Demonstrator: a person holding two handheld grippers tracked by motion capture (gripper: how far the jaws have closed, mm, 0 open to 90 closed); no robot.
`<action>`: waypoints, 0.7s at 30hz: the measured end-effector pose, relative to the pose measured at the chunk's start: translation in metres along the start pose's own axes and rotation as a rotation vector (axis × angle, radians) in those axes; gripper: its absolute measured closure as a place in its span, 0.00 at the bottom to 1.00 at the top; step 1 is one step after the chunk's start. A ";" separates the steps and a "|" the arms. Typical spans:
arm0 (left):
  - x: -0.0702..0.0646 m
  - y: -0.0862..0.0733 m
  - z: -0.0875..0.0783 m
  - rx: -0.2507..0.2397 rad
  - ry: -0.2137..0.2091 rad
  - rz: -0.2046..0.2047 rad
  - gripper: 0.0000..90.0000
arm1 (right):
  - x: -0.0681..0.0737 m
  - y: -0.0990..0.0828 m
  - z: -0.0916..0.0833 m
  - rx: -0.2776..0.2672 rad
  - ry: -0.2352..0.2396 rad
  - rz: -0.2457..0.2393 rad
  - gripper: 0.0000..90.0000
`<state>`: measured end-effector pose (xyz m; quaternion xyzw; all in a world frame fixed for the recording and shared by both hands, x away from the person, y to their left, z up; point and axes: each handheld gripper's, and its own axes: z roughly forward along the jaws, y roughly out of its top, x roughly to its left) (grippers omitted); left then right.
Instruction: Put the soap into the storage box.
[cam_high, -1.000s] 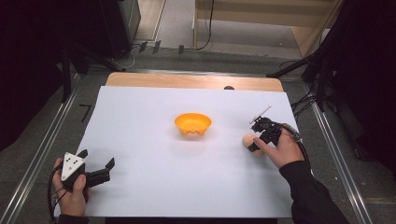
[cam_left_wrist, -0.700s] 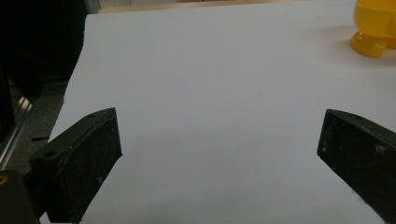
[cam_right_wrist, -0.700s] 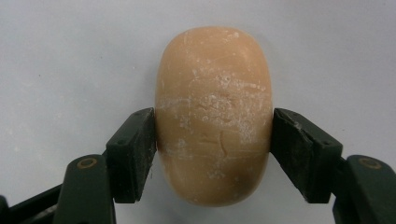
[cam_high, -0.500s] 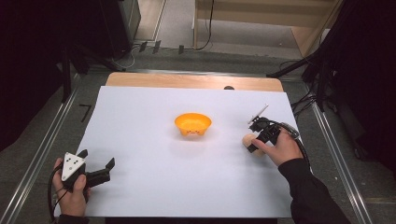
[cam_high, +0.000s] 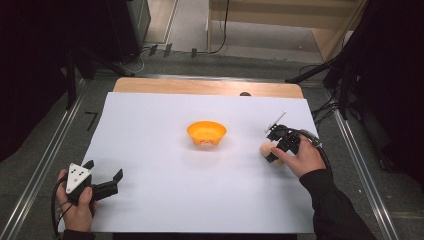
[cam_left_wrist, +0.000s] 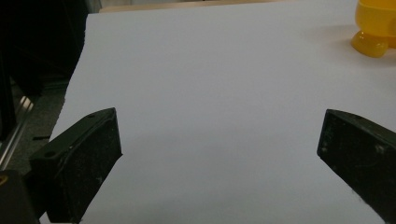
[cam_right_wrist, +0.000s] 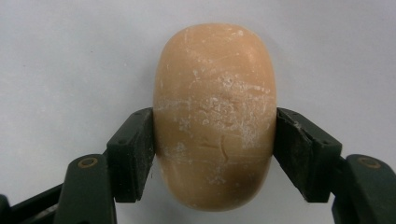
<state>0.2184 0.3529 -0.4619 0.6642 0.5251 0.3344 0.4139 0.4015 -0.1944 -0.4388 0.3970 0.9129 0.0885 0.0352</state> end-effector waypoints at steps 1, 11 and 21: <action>0.000 0.000 0.000 0.000 0.000 0.000 0.00 | 0.000 0.000 0.000 0.000 0.000 0.000 0.37; 0.000 0.000 0.000 -0.001 0.001 0.001 0.00 | 0.003 0.009 -0.012 -0.026 0.028 -0.069 0.37; 0.000 0.000 0.000 -0.001 0.001 0.001 0.00 | 0.010 0.025 -0.019 -0.054 0.037 -0.193 0.37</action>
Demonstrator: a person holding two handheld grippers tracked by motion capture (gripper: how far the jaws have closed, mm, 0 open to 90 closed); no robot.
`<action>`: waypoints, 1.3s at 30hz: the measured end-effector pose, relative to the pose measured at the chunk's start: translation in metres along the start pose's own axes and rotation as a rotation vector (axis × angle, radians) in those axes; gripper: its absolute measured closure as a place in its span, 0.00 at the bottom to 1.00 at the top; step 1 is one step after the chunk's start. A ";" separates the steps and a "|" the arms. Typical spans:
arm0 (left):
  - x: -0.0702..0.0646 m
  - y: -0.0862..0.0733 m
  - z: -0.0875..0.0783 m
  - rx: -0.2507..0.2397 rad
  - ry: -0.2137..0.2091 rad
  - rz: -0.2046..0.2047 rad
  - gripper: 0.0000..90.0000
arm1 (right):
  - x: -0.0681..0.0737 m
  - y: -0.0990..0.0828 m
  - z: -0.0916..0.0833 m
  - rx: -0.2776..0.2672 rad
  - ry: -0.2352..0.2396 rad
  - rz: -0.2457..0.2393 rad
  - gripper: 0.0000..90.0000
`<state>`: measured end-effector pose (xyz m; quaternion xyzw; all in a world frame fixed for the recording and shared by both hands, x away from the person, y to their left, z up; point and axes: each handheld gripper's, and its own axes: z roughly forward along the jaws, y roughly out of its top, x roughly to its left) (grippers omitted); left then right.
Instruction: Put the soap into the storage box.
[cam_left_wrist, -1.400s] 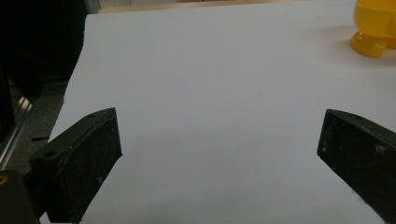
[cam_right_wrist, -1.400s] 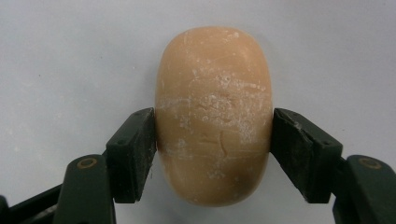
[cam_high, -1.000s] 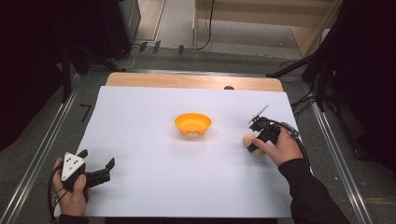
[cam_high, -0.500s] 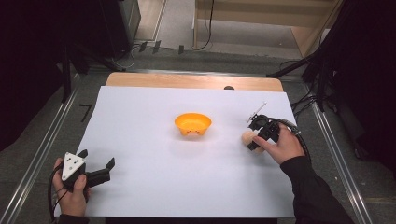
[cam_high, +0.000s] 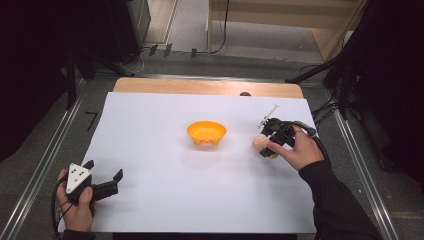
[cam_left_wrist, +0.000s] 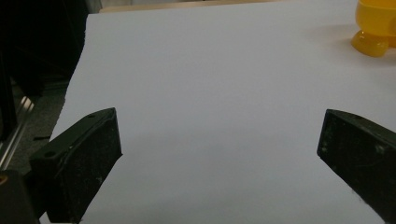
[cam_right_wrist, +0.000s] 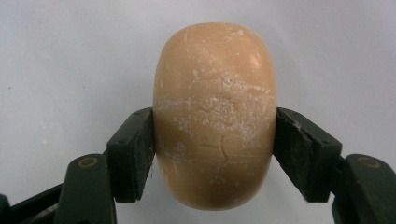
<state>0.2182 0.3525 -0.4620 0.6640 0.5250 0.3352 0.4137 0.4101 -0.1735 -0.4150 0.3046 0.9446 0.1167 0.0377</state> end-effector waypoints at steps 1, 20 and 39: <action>0.000 0.000 0.000 0.000 0.000 0.000 0.00 | 0.001 0.002 0.000 0.005 -0.007 -0.013 0.37; 0.001 0.000 0.000 0.000 -0.004 -0.005 0.00 | 0.007 0.046 -0.008 -0.035 0.022 -0.188 0.37; 0.001 0.000 0.000 -0.002 -0.007 -0.005 0.00 | 0.022 0.087 -0.020 -0.036 0.011 -0.329 0.37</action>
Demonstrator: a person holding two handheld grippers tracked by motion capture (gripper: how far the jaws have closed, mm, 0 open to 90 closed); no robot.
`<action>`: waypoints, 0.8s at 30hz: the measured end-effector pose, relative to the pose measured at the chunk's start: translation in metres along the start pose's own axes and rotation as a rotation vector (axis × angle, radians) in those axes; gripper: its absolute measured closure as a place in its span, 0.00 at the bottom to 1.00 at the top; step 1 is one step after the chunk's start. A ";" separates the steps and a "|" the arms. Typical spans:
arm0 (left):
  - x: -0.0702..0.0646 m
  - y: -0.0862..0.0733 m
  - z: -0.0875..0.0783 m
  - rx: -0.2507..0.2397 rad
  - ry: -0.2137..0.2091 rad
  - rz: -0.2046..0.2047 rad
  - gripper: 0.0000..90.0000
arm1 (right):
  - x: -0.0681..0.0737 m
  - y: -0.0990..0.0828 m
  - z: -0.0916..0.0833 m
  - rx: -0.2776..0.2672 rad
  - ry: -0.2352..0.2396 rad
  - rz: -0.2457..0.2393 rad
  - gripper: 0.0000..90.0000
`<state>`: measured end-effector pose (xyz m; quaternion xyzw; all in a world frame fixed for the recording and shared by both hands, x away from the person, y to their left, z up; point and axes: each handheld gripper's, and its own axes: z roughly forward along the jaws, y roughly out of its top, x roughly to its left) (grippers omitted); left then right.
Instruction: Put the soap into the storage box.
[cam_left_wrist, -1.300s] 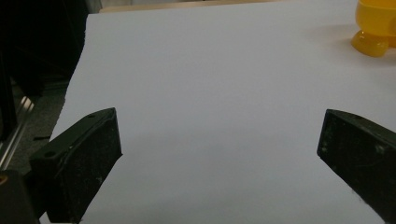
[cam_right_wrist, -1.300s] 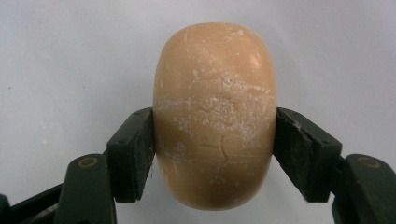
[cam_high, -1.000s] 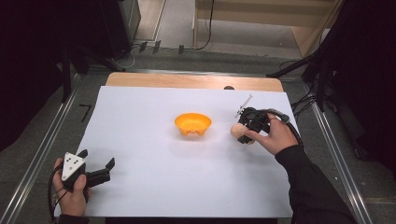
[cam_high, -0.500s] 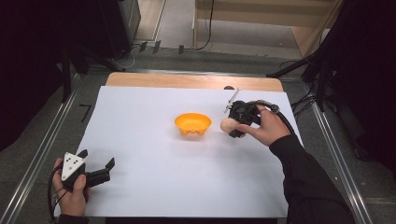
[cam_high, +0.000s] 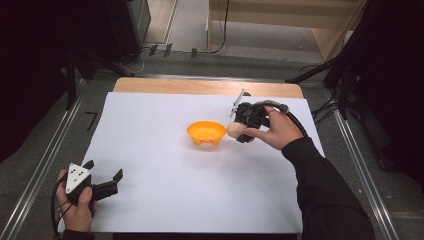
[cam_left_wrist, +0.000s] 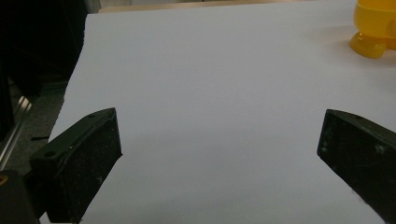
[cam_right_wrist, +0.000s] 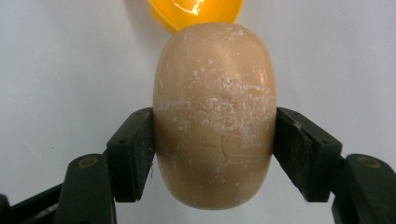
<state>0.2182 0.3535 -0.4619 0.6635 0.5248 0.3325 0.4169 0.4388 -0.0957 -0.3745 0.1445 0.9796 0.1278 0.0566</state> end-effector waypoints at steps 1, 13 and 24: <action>0.000 0.000 0.000 0.000 0.000 0.000 0.00 | 0.000 0.002 -0.001 -0.002 0.002 0.000 0.37; 0.000 0.000 0.000 -0.003 -0.001 0.000 0.00 | 0.007 0.029 0.000 -0.014 0.027 -0.059 0.37; 0.000 0.000 0.000 -0.006 -0.002 0.000 0.00 | 0.010 0.049 0.005 -0.028 0.035 -0.102 0.37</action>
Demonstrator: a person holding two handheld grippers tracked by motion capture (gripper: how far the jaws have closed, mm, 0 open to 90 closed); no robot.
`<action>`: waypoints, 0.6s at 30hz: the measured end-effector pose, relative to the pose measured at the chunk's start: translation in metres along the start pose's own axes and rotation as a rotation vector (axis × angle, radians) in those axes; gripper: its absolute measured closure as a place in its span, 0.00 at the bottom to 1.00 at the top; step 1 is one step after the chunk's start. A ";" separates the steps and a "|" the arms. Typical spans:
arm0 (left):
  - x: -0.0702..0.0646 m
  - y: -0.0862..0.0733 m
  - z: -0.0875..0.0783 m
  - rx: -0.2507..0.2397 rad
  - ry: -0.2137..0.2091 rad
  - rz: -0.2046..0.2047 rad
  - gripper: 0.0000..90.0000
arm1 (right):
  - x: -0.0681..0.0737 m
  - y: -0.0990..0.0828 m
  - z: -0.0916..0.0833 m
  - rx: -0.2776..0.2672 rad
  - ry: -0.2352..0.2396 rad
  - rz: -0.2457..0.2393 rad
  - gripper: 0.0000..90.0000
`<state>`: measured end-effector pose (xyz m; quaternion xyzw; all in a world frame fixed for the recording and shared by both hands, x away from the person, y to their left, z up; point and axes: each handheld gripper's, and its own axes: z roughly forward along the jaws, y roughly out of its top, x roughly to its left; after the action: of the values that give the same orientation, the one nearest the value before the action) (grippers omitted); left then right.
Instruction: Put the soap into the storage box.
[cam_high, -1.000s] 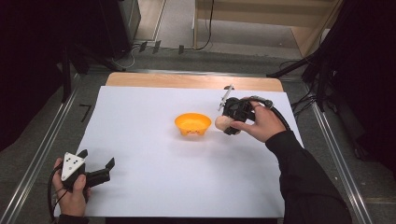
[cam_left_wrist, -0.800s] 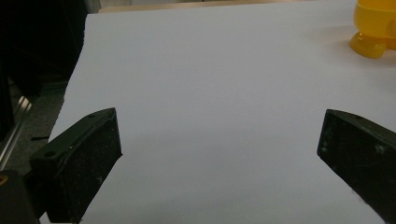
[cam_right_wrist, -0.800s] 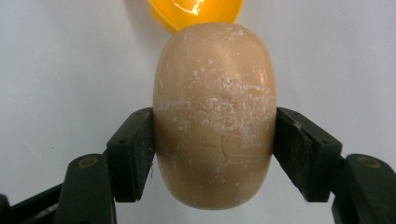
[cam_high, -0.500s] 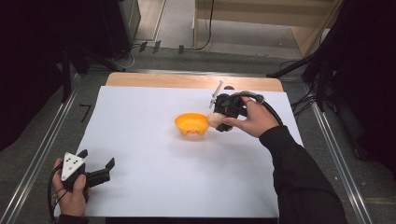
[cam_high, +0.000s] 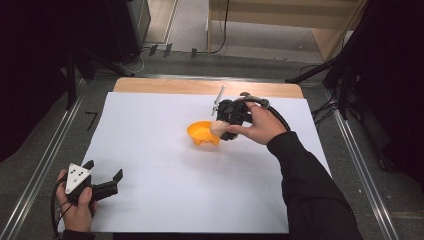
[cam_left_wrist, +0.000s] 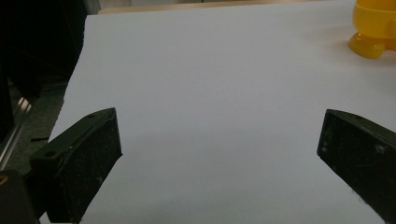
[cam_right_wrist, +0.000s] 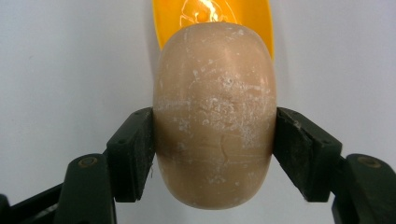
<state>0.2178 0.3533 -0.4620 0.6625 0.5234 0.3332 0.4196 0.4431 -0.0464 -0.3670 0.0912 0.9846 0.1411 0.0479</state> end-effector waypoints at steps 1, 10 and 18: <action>0.000 0.000 0.000 0.001 0.000 0.001 0.00 | 0.000 0.004 0.001 -0.005 0.006 -0.007 0.37; 0.000 0.000 0.000 0.001 0.001 0.002 0.00 | 0.001 0.023 0.002 -0.014 0.020 -0.064 0.37; 0.000 0.000 0.000 -0.003 -0.001 -0.001 0.00 | -0.001 0.038 0.007 -0.014 0.015 -0.126 0.37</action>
<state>0.2174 0.3532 -0.4620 0.6617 0.5230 0.3334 0.4213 0.4517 -0.0089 -0.3632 0.0276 0.9877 0.1456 0.0501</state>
